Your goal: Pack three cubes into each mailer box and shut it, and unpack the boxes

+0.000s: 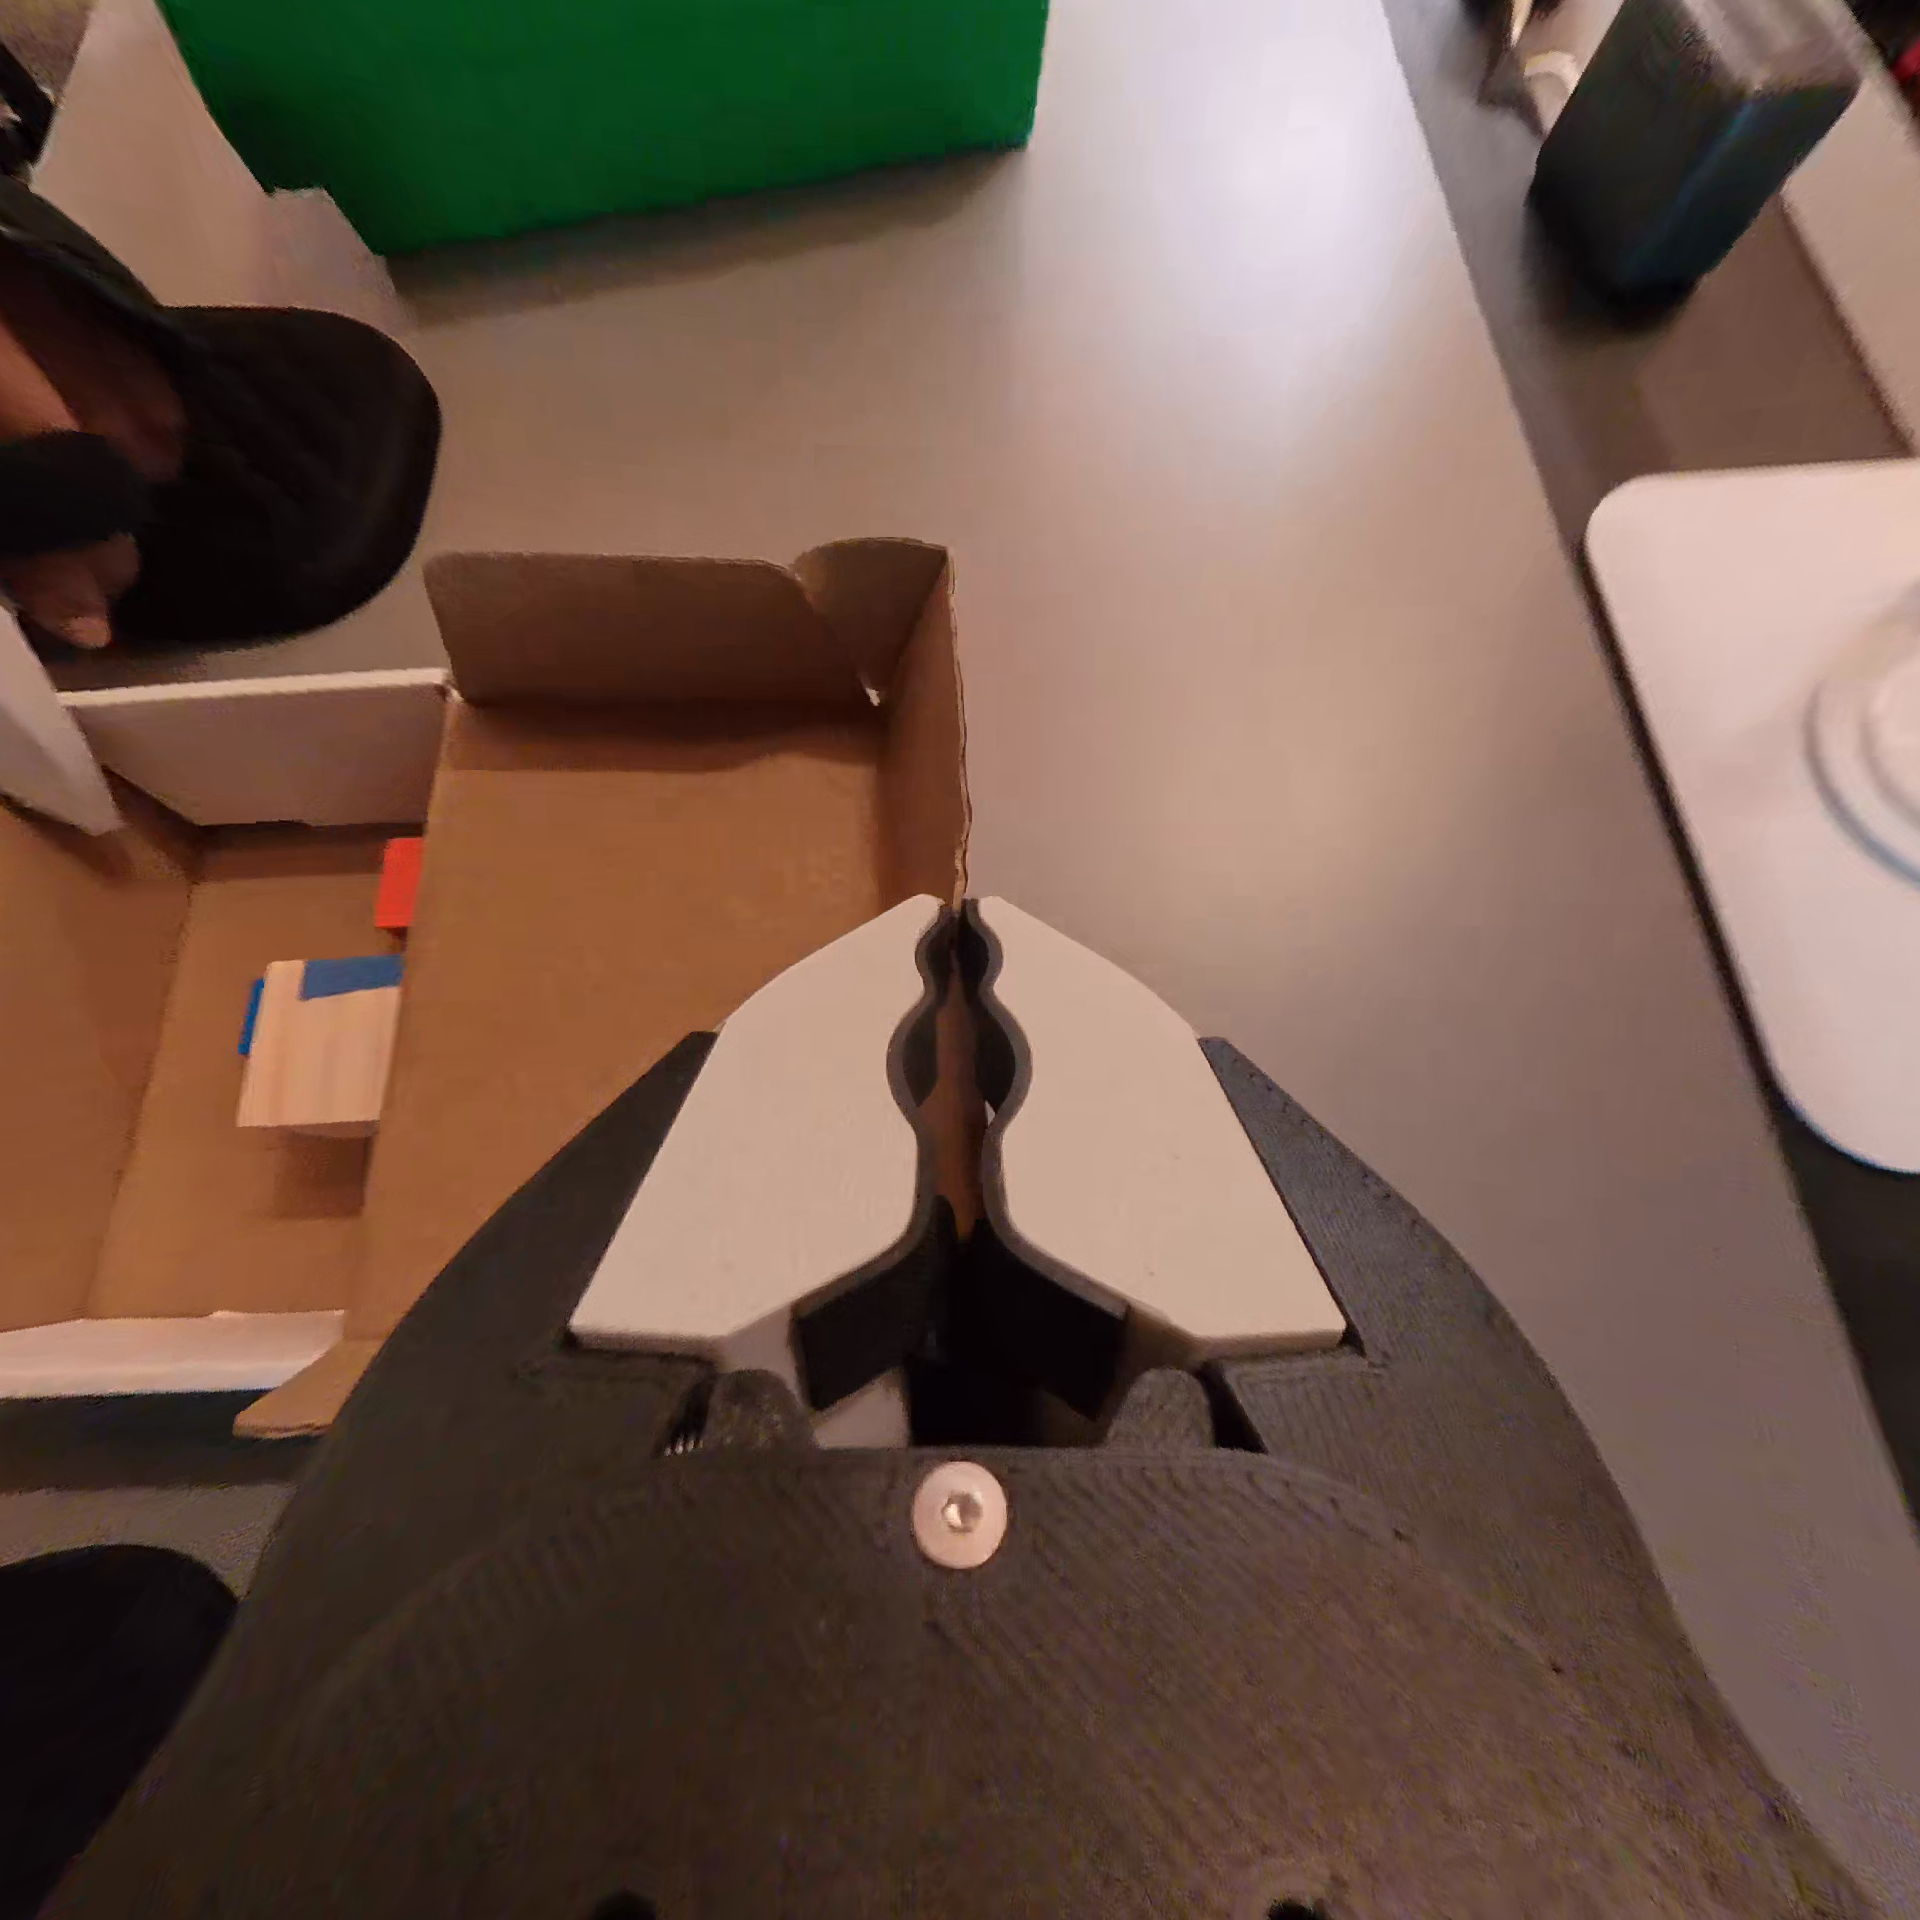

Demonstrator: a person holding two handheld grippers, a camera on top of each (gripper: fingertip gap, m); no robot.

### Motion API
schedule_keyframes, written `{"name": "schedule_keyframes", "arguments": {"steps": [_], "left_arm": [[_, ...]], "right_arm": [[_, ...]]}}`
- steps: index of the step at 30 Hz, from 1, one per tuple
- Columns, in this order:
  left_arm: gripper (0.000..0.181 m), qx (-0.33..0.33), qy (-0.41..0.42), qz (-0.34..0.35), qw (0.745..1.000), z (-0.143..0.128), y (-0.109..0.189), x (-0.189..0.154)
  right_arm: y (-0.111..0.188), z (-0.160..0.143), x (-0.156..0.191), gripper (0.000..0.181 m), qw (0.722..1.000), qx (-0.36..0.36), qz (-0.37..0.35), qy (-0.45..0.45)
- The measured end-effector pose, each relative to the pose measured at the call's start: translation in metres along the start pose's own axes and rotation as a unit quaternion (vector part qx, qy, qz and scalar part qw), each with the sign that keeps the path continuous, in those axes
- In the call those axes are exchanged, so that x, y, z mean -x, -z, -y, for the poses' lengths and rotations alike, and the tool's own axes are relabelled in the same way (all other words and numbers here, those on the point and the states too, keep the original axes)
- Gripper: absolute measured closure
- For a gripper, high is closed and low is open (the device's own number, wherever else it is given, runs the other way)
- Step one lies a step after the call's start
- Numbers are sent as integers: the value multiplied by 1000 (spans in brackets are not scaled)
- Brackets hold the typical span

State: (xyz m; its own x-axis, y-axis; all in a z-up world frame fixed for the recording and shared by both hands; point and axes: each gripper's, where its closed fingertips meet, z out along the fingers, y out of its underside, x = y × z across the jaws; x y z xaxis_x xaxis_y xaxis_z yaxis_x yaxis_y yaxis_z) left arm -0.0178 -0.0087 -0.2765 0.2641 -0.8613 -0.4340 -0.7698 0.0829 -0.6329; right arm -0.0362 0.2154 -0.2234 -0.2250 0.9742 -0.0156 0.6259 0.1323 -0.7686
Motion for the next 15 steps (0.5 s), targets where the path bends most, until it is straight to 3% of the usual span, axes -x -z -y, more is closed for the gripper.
{"name": "schedule_keyframes", "arguments": {"steps": [8,15], "left_arm": [[172,-18,16,-9,1000,1,-3,-1],[170,-27,34,-21,999,2,-4,-2]], "right_arm": [[-33,-39,-2,178,999,30,15,-24],[-30,-37,-4,177,1000,8,2,-30]]}}
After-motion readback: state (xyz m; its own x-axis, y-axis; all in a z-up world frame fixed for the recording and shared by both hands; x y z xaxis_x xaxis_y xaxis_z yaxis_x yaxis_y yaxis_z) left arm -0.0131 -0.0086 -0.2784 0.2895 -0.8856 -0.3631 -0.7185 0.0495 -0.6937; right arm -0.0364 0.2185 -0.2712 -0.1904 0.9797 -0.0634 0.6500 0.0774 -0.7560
